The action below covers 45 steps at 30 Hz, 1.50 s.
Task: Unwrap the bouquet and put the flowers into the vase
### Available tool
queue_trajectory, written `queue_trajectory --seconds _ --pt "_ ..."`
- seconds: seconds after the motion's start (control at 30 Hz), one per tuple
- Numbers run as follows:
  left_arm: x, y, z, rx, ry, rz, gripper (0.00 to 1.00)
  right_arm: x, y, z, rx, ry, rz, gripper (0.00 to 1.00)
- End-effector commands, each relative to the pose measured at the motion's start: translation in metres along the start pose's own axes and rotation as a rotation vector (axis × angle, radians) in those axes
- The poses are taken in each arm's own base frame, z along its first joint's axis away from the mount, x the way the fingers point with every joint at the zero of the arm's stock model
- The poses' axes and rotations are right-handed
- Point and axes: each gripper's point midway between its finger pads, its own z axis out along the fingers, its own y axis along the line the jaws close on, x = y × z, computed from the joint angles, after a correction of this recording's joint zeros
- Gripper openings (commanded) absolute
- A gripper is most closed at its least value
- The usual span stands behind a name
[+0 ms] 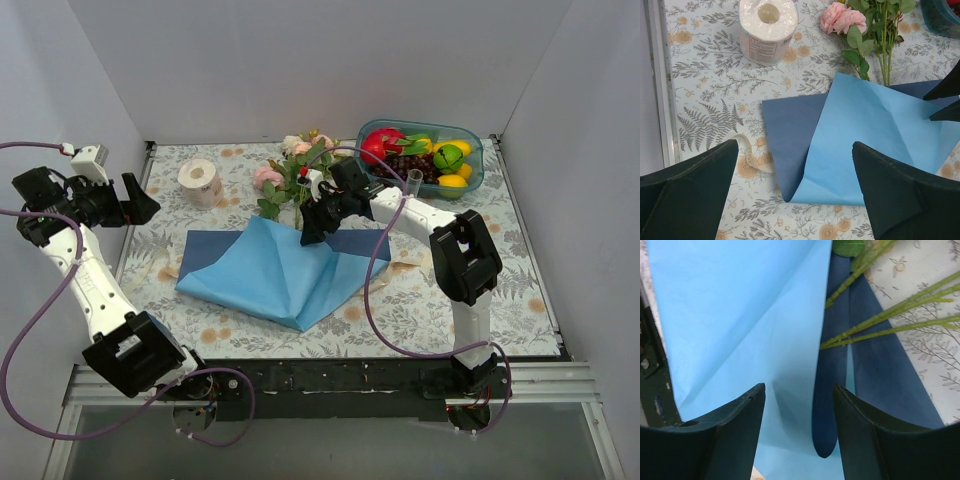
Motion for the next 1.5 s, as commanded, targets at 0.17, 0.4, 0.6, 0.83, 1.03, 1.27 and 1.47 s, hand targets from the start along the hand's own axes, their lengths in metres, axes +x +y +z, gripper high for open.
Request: queue_trajectory --seconds 0.17,0.4,0.6,0.83,1.03,1.27,1.47 --pt "-0.012 -0.010 -0.014 -0.025 -0.069 0.083 0.98 -0.019 0.048 -0.006 -0.256 -0.040 0.029 0.55" --pt "-0.012 -0.013 -0.018 -0.034 -0.073 0.104 0.98 -0.019 0.049 -0.009 -0.245 -0.003 0.051 0.35" --pt "-0.015 -0.016 -0.019 -0.023 -0.083 0.101 0.98 -0.034 0.053 -0.026 -0.179 -0.014 0.022 0.01" --pt "-0.013 -0.017 -0.013 0.021 -0.074 0.074 0.98 -0.074 0.135 -0.068 -0.108 -0.075 -0.201 0.01" --pt "-0.009 -0.018 -0.007 0.066 -0.054 0.053 0.98 -0.032 0.244 -0.094 -0.006 -0.058 -0.409 0.01" --pt "0.001 -0.011 -0.002 0.056 -0.026 0.060 0.98 0.063 0.295 -0.097 0.216 0.002 -0.468 0.01" --pt "-0.007 -0.012 -0.006 0.044 -0.039 0.075 0.98 0.148 0.313 -0.076 0.319 0.190 -0.495 0.23"
